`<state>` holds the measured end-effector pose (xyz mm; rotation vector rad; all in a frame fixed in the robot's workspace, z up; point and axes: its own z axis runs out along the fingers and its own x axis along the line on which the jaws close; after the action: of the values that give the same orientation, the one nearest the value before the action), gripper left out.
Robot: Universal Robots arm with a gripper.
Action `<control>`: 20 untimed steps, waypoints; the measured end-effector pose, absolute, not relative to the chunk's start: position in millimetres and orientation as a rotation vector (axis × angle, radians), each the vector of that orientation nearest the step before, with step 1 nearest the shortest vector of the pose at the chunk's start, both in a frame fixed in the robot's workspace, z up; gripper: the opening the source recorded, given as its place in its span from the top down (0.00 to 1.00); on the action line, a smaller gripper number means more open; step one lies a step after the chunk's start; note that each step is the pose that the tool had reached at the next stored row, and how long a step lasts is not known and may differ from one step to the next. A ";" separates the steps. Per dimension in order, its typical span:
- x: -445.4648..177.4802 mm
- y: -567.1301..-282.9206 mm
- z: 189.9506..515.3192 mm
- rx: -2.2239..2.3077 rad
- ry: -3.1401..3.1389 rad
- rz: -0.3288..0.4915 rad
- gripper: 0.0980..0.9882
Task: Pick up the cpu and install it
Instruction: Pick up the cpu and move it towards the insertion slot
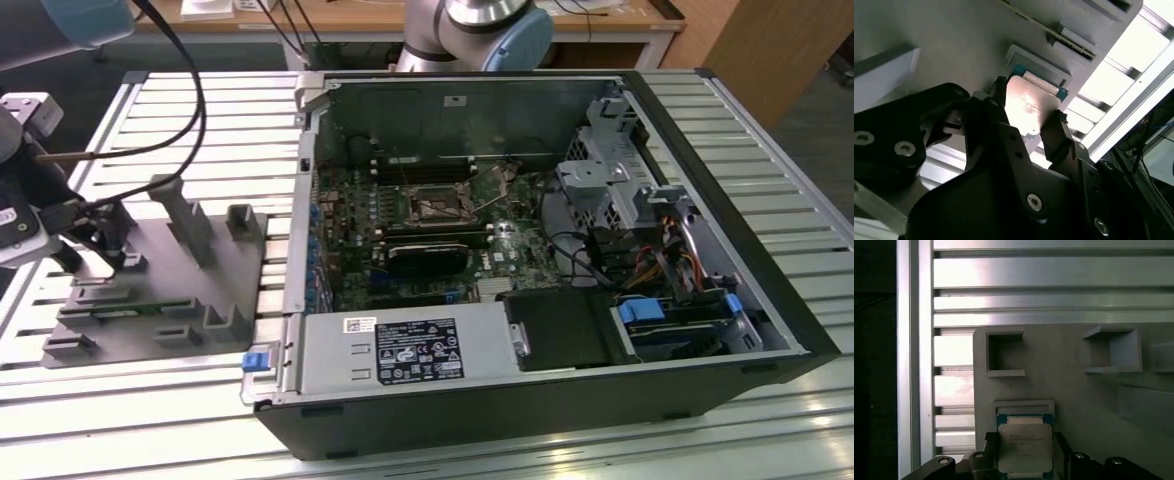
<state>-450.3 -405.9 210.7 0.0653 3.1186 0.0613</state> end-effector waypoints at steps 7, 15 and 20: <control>-450.3 -405.9 216.9 0.065 3.118 0.063 0.52; -450.3 -405.9 224.7 0.065 3.118 0.070 0.52; -450.3 -405.9 226.7 0.065 3.118 0.074 0.52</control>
<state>-450.3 -405.9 226.7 0.0654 3.1182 0.0741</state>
